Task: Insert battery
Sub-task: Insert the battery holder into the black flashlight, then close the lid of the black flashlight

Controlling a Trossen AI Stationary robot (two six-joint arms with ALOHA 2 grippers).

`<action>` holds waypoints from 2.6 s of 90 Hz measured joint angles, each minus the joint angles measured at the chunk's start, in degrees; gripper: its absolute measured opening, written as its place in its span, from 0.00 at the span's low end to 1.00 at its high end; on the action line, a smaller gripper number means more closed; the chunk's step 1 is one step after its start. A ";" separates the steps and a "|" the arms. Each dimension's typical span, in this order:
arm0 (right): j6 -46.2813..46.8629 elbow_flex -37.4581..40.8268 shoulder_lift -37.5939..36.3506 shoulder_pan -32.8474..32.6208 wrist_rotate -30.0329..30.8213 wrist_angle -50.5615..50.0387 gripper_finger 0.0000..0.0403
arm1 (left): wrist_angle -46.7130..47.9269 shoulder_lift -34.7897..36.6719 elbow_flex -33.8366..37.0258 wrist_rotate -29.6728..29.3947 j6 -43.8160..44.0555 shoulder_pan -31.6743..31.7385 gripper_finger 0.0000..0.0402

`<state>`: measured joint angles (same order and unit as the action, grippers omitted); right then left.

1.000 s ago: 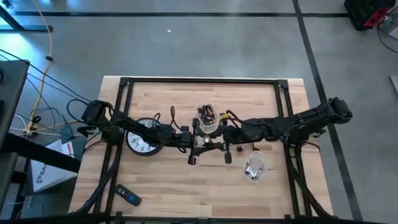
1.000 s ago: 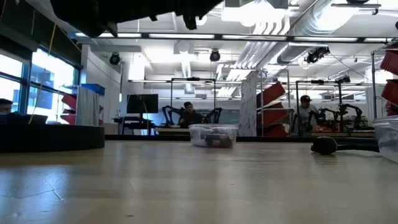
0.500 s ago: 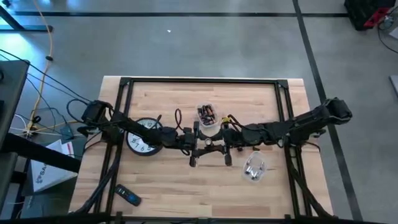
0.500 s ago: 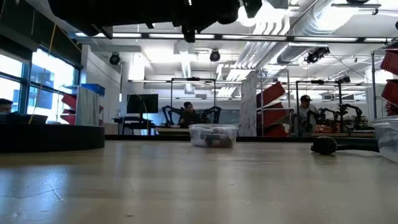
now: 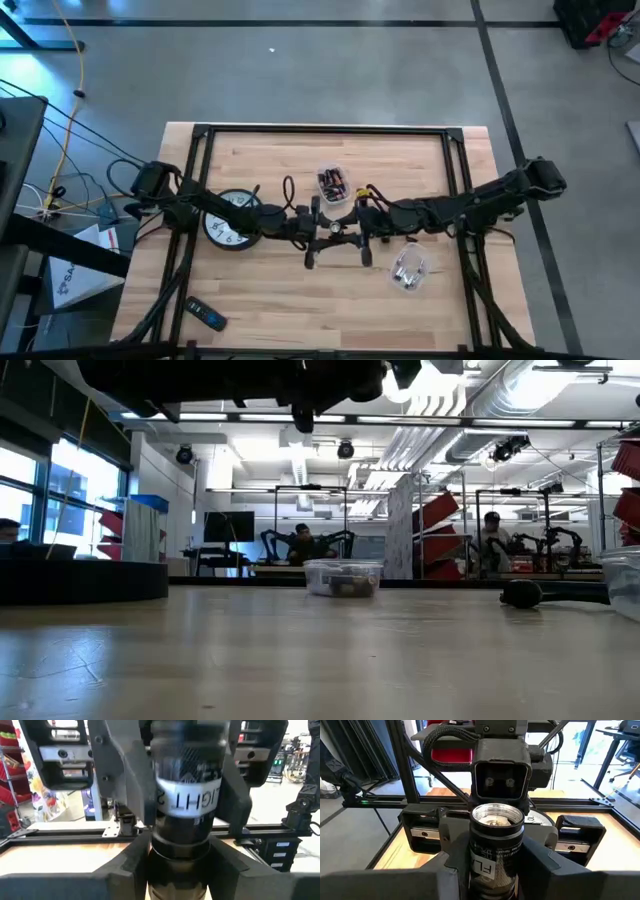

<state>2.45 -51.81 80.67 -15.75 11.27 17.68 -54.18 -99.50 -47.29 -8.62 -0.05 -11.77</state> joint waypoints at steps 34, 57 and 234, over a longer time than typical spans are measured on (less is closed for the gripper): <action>0.54 -1.37 0.02 0.09 0.15 -4.43 0.26 | 3.12 0.09 -0.09 -4.13 -0.19 -1.47 0.30; 3.07 -1.46 0.11 0.00 0.22 -6.51 0.28 | 3.62 -0.07 0.02 -4.38 -0.12 -1.47 0.30; -0.58 4.57 10.42 5.64 -8.72 -53.55 0.34 | -21.35 -29.46 2.11 -9.98 6.01 -0.61 0.30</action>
<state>1.87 -47.24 91.09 -10.11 2.55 -35.87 -75.53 -128.97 -45.18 -18.59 5.96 -12.38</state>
